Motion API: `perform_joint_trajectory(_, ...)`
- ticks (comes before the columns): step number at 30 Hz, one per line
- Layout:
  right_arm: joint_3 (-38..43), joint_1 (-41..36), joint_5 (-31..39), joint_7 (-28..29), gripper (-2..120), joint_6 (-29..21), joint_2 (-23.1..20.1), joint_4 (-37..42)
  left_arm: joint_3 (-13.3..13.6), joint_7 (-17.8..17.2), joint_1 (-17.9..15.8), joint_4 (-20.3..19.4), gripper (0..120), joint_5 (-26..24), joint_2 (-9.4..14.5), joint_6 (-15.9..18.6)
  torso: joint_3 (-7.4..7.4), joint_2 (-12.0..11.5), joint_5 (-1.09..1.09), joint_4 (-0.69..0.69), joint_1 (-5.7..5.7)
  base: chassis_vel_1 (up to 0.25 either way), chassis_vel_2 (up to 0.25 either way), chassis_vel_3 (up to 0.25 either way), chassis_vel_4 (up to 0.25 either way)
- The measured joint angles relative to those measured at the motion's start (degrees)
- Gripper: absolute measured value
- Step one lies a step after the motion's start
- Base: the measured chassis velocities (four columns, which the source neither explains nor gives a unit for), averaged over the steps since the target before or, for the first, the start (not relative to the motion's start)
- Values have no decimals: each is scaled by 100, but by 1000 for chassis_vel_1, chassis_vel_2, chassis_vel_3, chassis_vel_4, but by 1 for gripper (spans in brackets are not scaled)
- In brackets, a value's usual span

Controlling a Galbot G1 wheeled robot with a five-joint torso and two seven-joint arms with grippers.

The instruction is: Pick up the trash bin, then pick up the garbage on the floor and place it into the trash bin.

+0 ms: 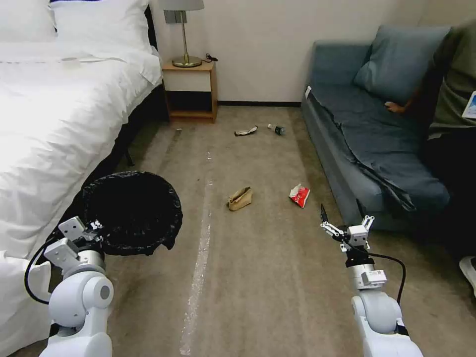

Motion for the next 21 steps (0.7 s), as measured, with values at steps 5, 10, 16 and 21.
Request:
perform_joint_trajectory(5,29,-28,22,-61,100,27,35,-56,-25,13,17,1,3,-5,69,-17,0,0,0,0,-1,-64,70,53,-71)
perform_joint_trajectory(10,61,-14,50,-101,100,27,10,-50,-41,28,57,-10,3,-6,69,-30,0,0,0,0,0,-39,61,38,-61)
perform_joint_trajectory(16,77,-26,53,-115,100,26,13,-46,-27,42,64,-20,3,-34,58,-38,0,0,0,0,0,-64,61,60,-70)
perform_joint_trajectory(21,77,-27,51,-119,100,25,17,-69,-3,39,59,-28,3,-69,40,-35,0,0,0,0,0,-78,83,63,-80)
